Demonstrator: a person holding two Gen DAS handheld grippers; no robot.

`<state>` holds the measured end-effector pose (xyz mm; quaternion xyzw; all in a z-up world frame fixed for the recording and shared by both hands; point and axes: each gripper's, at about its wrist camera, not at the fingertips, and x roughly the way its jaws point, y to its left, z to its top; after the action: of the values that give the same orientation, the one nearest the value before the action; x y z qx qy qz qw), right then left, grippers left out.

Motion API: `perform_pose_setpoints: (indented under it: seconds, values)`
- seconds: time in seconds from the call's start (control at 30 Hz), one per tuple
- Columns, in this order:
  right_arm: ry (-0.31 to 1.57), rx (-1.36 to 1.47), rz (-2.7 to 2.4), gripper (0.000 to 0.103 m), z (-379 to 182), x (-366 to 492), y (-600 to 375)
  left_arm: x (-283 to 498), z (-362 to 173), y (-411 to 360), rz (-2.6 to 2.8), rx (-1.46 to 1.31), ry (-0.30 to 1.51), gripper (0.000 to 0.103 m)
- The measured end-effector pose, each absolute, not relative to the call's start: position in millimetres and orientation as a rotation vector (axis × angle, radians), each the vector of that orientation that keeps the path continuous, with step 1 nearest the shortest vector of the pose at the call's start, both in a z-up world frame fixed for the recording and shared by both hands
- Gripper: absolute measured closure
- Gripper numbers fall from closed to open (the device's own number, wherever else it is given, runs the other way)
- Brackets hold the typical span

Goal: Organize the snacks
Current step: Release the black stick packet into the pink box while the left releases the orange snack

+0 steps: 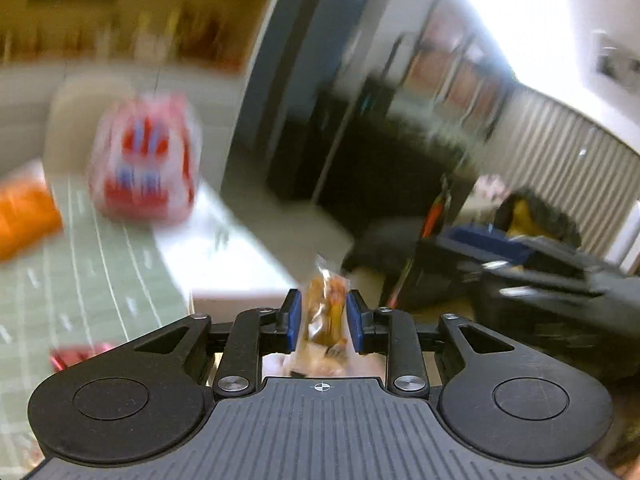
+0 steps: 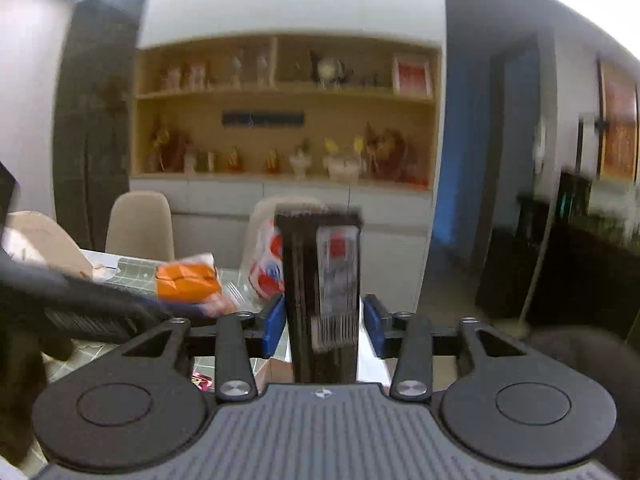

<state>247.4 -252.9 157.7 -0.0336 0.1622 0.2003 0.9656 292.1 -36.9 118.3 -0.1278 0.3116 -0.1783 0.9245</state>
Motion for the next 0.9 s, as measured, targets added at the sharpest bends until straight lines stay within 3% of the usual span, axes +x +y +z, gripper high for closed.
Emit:
perform_pose_setpoints:
  seconds: [0.03, 0.2, 0.57, 0.9]
  values:
    - [0.381, -0.045, 0.414, 0.04, 155, 265, -255, 305, 100, -37, -0.354, -0.273, 0.681, 0.074]
    - [0.538, 0.063, 0.401, 0.04, 116, 304, -268, 318, 40, -13, -0.347, -0.379, 0.807, 0.074]
    - [0.617, 0.101, 0.384, 0.039, 75, 303, -265, 259, 31, 49, -0.19, -0.393, 0.782, 0.074]
    - [0.79, 0.16, 0.353, 0.039, 75, 397, -206, 210, 27, 82, -0.207, -0.415, 0.752, 0.074]
